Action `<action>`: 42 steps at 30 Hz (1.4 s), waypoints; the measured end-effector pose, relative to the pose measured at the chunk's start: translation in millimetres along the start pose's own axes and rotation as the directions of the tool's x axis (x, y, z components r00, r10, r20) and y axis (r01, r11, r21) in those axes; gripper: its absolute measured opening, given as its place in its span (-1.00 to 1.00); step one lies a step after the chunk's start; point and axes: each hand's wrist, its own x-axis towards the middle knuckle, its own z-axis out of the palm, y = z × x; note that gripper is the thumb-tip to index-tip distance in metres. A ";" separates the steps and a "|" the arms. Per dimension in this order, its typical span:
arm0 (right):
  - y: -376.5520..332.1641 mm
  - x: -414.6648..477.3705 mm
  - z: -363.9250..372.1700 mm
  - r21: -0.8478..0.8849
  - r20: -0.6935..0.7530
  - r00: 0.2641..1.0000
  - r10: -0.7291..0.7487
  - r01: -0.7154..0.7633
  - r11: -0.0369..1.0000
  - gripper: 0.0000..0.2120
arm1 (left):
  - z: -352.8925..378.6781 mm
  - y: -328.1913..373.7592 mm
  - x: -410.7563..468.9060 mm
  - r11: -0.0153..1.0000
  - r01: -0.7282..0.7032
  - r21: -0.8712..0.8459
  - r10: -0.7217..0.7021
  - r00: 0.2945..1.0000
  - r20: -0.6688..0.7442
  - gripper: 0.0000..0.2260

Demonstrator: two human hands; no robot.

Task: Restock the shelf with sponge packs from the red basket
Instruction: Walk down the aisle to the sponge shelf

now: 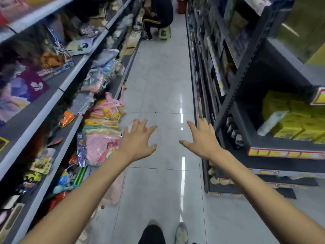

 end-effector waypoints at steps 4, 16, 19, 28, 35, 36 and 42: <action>3.4 86.8 -11.6 -0.027 0.002 1.000 -0.030 0.030 0.999 -0.18 | -11.1 -22.1 75.9 0.999 0.040 -0.026 -0.040 0.999 -0.001 -0.36; -10.1 387.2 -55.5 -0.065 0.026 0.999 -0.027 0.029 0.997 -0.19 | -38.1 -139.3 354.1 0.998 0.018 -0.064 -0.018 1.000 0.004 -0.34; -18.7 463.3 -76.7 -0.100 0.016 1.000 -0.023 0.025 0.995 -0.19 | -65.3 -167.8 426.0 0.997 0.020 -0.074 -0.022 1.000 -0.021 -0.35; -25.6 647.0 -104.8 -0.109 0.057 0.998 -0.005 0.011 0.994 -0.16 | -97.3 -224.1 609.1 0.996 0.017 -0.086 -0.018 1.000 -0.018 -0.29; 11.2 824.8 -139.9 -0.042 0.058 0.998 -0.031 0.034 0.999 -0.12 | -128.4 -246.7 798.4 0.997 -0.003 -0.081 0.003 1.000 0.000 -0.26; 18.6 851.9 -147.9 -0.031 0.050 0.998 -0.029 0.031 0.999 -0.14 | -136.0 -248.9 827.9 0.998 -0.002 -0.059 0.004 1.000 0.028 -0.27; 49.2 1006.0 -193.4 -0.027 0.026 1.000 -0.011 0.012 1.000 -0.21 | -190.3 -261.9 980.3 0.999 0.006 -0.034 -0.006 1.000 -0.021 -0.24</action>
